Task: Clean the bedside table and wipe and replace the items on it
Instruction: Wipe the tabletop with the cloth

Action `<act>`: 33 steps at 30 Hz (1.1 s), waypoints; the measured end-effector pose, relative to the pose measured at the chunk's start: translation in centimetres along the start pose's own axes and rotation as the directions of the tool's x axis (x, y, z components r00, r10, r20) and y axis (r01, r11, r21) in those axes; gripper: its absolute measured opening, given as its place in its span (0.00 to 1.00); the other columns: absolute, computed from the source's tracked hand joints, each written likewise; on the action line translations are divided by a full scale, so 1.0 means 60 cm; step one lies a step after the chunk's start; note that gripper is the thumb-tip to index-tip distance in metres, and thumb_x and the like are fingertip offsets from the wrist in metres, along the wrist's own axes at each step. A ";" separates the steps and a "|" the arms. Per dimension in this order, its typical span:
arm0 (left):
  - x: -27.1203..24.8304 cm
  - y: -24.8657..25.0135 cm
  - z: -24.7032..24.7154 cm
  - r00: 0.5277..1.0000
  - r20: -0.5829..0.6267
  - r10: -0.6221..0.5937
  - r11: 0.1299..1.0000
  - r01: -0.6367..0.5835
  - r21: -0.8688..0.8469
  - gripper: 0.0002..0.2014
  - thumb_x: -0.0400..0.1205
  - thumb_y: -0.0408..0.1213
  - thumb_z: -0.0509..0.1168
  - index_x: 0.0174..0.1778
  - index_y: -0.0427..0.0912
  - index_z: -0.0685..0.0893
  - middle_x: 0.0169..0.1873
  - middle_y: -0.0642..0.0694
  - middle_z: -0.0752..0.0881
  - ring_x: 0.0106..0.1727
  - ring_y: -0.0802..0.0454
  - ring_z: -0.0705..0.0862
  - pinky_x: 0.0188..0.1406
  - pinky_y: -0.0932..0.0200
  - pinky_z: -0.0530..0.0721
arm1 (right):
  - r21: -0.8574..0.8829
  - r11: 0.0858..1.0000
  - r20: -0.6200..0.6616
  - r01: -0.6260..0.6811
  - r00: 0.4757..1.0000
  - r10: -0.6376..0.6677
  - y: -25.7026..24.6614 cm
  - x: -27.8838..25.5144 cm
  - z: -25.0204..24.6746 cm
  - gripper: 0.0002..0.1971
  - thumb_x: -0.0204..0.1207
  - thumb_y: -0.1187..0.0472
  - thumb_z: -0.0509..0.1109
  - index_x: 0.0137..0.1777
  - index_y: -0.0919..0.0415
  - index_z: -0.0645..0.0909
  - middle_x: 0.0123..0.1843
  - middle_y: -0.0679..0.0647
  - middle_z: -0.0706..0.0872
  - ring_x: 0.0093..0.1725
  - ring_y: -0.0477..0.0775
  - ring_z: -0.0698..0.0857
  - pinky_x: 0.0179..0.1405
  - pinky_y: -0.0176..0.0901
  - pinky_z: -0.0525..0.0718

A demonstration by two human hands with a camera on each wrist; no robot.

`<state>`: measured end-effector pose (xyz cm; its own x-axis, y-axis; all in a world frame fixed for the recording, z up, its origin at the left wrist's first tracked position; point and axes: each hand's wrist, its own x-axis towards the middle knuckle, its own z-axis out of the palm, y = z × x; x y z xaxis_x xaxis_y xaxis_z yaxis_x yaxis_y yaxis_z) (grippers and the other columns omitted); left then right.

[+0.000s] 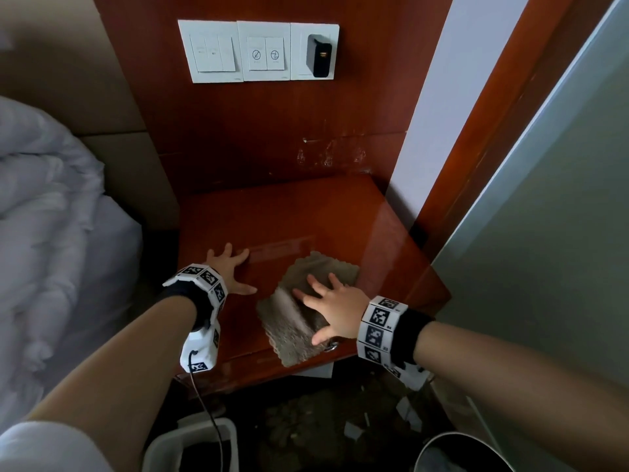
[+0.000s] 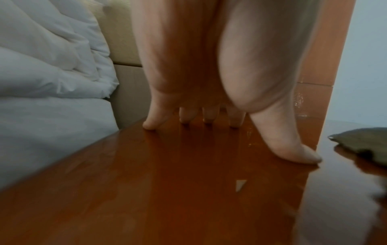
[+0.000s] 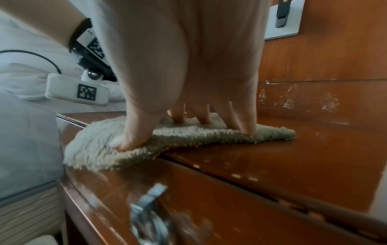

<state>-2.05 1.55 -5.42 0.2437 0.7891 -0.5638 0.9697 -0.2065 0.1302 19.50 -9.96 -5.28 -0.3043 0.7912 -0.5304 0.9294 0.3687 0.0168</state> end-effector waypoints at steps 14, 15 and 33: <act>-0.009 0.012 0.008 1.000 -0.010 -0.019 1.000 0.019 0.023 0.48 0.75 0.60 0.66 0.83 0.55 0.41 0.83 0.43 0.39 0.82 0.30 0.41 0.80 0.36 0.52 | -0.001 0.977 0.058 -0.213 0.975 0.213 0.149 -0.074 0.041 0.47 0.76 0.45 0.69 0.81 0.38 0.34 0.85 0.48 0.36 0.84 0.68 0.47 0.75 0.59 0.69; -0.010 0.012 0.011 1.000 -0.010 -0.016 1.000 0.016 0.025 0.48 0.75 0.60 0.66 0.83 0.55 0.41 0.83 0.43 0.39 0.82 0.30 0.41 0.81 0.35 0.52 | 0.004 0.971 0.059 -0.239 0.970 0.238 0.161 -0.079 0.044 0.48 0.76 0.45 0.69 0.81 0.38 0.34 0.85 0.48 0.36 0.84 0.68 0.47 0.76 0.60 0.69; -0.009 0.028 -0.002 0.999 0.032 0.008 1.000 -0.009 0.021 0.53 0.70 0.59 0.72 0.82 0.59 0.42 0.83 0.45 0.37 0.81 0.28 0.39 0.79 0.33 0.52 | 0.338 0.809 0.173 -0.481 0.877 0.449 0.239 -0.073 0.023 0.51 0.73 0.38 0.67 0.84 0.55 0.38 0.84 0.64 0.37 0.84 0.65 0.52 0.79 0.51 0.65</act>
<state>-0.52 0.86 -4.77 0.2511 0.7687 -0.5882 0.9670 -0.2257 0.1180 34.47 -8.83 -3.89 0.1864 0.7747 -0.6042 0.9689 -0.2468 -0.0175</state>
